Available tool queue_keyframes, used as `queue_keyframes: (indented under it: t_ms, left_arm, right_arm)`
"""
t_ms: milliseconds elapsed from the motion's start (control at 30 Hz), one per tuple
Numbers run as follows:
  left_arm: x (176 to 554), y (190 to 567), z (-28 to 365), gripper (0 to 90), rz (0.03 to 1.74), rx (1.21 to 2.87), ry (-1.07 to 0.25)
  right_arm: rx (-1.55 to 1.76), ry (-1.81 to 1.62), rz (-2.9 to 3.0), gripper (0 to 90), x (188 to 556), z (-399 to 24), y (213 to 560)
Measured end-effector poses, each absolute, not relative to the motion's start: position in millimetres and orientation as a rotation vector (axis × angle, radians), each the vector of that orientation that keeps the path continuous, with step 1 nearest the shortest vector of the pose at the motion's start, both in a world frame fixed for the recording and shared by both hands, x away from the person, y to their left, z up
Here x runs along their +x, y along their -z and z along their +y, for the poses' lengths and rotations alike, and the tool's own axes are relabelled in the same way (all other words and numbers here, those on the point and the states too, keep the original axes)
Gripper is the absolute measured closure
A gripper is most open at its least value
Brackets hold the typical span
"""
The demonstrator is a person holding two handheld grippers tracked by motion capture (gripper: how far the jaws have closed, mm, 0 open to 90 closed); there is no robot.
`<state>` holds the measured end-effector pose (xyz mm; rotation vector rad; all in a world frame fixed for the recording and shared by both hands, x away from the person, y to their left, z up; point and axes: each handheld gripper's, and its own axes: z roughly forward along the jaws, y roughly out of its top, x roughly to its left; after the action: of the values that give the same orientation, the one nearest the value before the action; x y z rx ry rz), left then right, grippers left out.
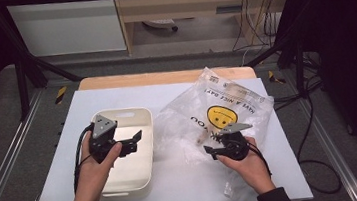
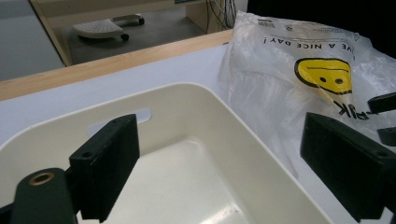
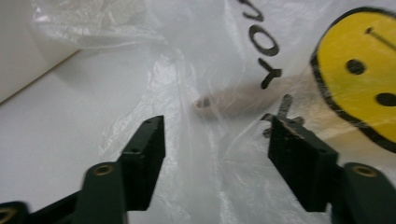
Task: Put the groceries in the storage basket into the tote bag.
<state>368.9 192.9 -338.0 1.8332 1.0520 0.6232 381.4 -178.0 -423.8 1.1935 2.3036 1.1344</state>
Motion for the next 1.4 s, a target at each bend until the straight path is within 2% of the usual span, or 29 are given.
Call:
queue_keyframes:
  t_ms: [167,367,700,1400]
  left_arm:
    - [370,339,194,11.6,1.055,1.832,-0.625]
    - [371,341,197,11.1,1.066,1.832,-0.622]
    - [372,346,192,10.3,1.063,1.848,-0.608]
    - [365,347,189,9.9,1.054,1.852,-0.605]
  right_arm:
    - [1.226,-1.11,2.214,14.5,373,-187,420]
    - [1.275,-1.107,2.122,5.3,364,-205,414]
    - [1.359,-1.099,2.043,4.5,351,-242,414]
    - [1.624,-0.96,2.008,5.9,331,-288,441]
